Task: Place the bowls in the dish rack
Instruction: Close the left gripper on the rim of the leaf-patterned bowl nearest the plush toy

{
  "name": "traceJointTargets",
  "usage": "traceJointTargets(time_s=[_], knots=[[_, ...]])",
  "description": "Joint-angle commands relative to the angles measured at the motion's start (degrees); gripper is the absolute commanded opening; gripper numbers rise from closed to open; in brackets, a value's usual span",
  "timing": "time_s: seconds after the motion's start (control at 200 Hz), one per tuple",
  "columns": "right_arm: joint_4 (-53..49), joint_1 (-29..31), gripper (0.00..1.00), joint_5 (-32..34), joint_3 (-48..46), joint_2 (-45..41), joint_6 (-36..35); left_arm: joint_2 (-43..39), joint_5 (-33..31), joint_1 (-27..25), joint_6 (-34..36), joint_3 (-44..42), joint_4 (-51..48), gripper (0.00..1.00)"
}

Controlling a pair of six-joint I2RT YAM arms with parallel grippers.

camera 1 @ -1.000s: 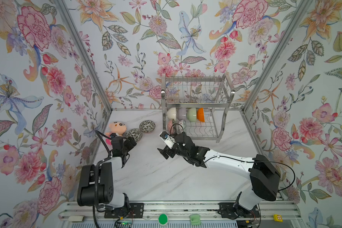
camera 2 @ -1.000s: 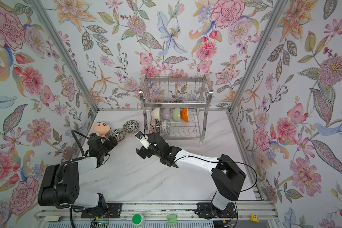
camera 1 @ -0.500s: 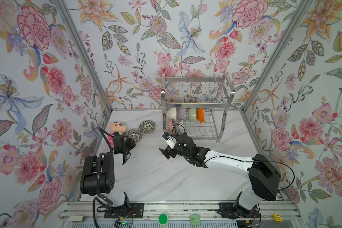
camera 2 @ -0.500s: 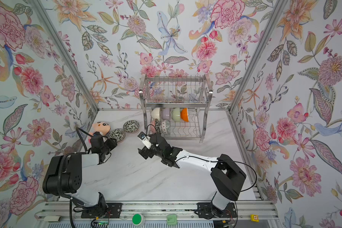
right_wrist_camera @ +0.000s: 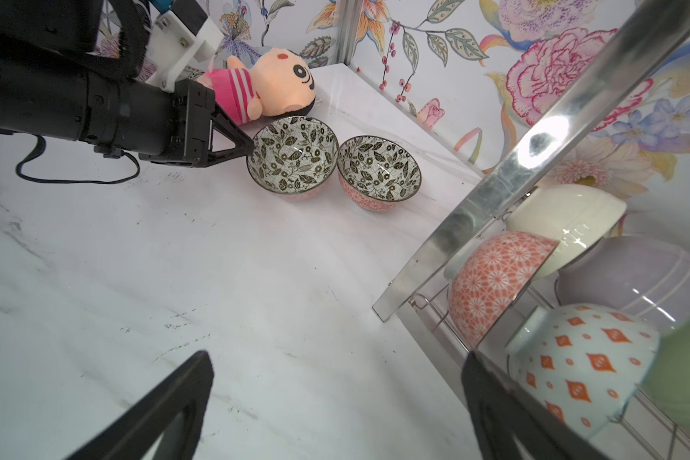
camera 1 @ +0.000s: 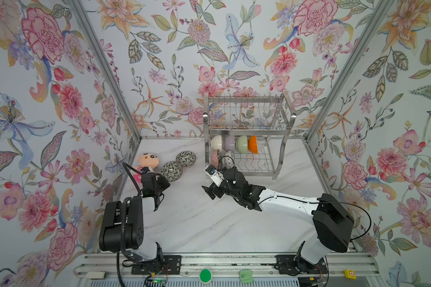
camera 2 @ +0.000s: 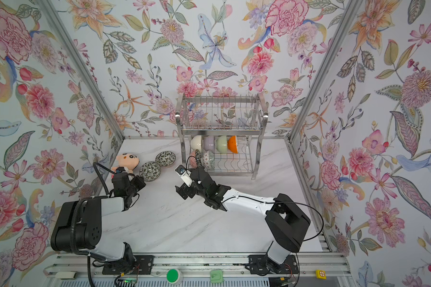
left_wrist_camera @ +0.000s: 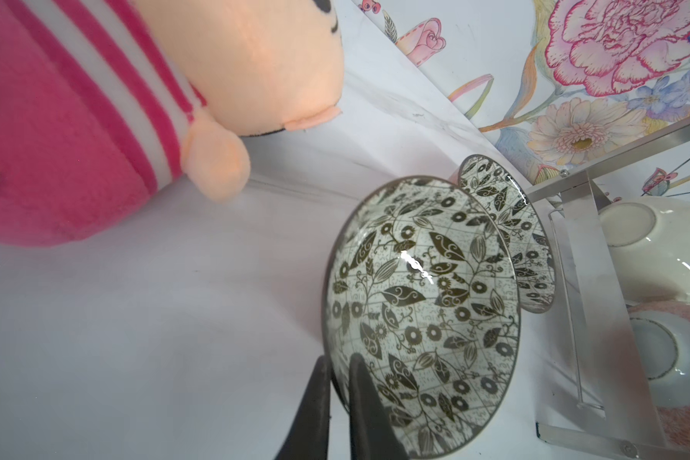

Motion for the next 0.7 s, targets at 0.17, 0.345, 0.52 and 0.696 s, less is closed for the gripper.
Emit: traceJointTargets(time_s=[0.17,0.345,0.52,0.696], knots=[[1.2,-0.5,0.99,1.0,-0.7,-0.8,1.1,-6.3,0.1,-0.1,1.1,-4.7,1.1,0.04],[1.4,-0.7,0.99,0.7,-0.7,-0.7,1.5,-8.8,-1.0,-0.2,2.8,-4.4,-2.2,0.0],[1.2,-0.8,0.99,0.8,-0.7,-0.7,1.4,-8.9,0.8,-0.2,0.6,-3.3,-2.2,0.22],[1.2,-0.9,0.99,0.7,-0.9,-0.9,1.5,-5.4,3.8,-0.2,-0.9,0.4,-3.6,0.45]])
